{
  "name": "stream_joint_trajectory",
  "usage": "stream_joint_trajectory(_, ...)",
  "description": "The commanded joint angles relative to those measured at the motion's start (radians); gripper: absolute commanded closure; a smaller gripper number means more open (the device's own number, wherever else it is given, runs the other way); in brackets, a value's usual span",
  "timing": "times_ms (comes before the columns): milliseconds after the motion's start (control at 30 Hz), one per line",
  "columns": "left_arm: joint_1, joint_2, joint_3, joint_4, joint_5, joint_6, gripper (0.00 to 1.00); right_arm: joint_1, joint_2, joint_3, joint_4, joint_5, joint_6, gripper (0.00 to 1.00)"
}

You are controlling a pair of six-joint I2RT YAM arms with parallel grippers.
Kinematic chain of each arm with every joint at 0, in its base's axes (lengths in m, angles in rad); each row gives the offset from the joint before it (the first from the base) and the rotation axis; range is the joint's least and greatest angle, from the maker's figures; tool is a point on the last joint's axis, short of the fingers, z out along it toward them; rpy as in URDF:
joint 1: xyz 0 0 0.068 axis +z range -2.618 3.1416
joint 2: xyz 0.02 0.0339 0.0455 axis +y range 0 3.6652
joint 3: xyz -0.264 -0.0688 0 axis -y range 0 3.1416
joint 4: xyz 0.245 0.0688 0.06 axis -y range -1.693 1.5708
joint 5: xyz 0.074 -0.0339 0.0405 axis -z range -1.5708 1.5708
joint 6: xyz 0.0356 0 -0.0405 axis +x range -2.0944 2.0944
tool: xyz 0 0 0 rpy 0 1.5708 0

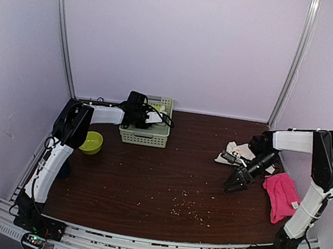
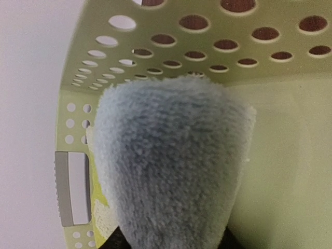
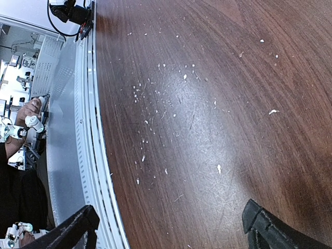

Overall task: Roll the towels
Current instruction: Place the towel in the bin.

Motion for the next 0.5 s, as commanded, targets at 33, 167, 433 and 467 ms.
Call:
stream_joint_trajectory(33, 0.014, -0.017, -0.014, -0.034, 0.011, -0.01, 0.53, -0.007, 0.007, 0.022, -0.029, -0.021, -0.027, 0.0)
stream_joint_trajectory(167, 0.013, -0.036, -0.032, -0.048, 0.007, -0.013, 0.47, -0.007, 0.006, 0.027, -0.04, -0.027, -0.035, 0.0)
stream_joint_trajectory(433, 0.014, -0.067, -0.054, -0.071, -0.001, -0.044, 0.32, -0.007, 0.004, 0.034, -0.074, -0.044, -0.072, 0.0)
stream_joint_trajectory(467, 0.014, -0.068, -0.053, -0.076, -0.002, -0.051, 0.28, -0.007, 0.004, 0.033, -0.079, -0.046, -0.081, 0.0)
